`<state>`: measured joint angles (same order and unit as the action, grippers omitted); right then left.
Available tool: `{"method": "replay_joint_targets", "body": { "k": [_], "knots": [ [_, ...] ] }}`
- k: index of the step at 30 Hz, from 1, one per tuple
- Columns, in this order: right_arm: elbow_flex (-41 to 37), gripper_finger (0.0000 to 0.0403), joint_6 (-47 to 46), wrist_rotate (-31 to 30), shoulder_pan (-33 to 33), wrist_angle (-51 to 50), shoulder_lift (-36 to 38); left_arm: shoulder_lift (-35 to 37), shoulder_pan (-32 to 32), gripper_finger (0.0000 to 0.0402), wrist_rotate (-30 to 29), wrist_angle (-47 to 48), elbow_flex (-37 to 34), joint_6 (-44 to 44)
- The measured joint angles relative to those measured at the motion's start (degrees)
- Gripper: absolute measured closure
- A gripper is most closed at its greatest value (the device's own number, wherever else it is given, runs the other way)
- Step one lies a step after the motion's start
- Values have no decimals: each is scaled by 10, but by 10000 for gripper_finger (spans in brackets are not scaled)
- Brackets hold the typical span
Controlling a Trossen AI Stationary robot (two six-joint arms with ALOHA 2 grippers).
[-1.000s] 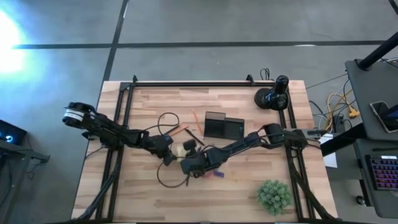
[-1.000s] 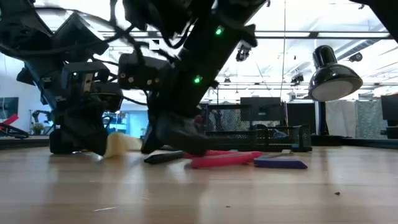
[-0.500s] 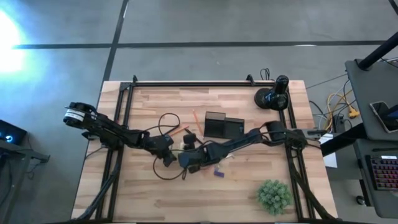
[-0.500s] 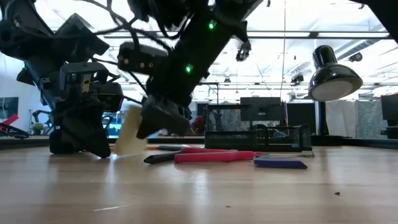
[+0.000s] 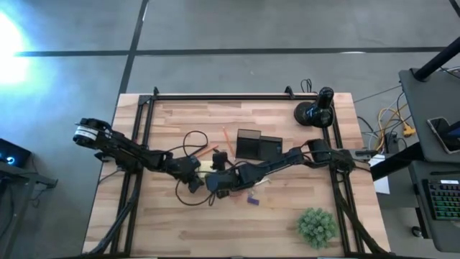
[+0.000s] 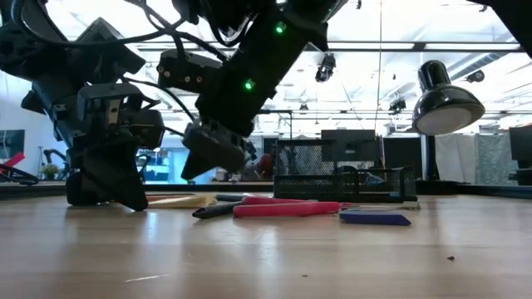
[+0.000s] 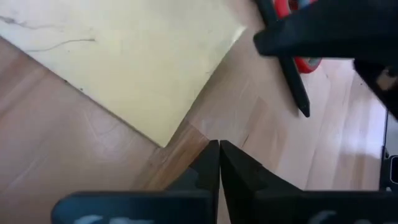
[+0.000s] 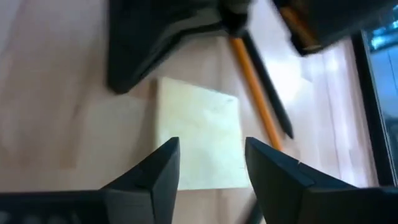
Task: Pick and place office supplies into organizer
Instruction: Move the sticky note to the middle right of the table
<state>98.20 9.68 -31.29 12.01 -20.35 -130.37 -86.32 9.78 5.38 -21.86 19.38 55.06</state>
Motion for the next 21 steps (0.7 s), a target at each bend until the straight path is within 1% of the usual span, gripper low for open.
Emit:
{"method": "replay_joint_targets", "body": {
  "k": [3, 5, 8, 10, 13, 15, 17, 21],
  "knots": [
    [13, 221, -84, -2, -17, -35, 5, 0, -3, 401, -5, 4, 0, -12],
    [20, 220, -147, 3, -29, -78, 8, 2, -5, 401, -6, 6, 0, -21],
    [22, 220, -206, 63, -48, -137, 9, 19, -7, 401, -7, 9, -2, -33],
    [20, 220, -223, 132, -60, -154, 9, 39, -12, 401, -14, 18, -2, -38],
    [20, 220, -228, 233, -74, -139, 9, 71, -26, 402, -35, 44, -4, -46],
    [20, 222, -230, 287, -83, -131, 9, 97, -38, 402, -39, 80, -3, -52],
    [20, 224, -234, 309, -91, -131, 9, 118, -51, 402, -39, 114, -4, -66],
    [20, 227, -237, 301, -107, -133, 12, 151, -66, 402, -35, 141, -3, -81]
  ]
}}
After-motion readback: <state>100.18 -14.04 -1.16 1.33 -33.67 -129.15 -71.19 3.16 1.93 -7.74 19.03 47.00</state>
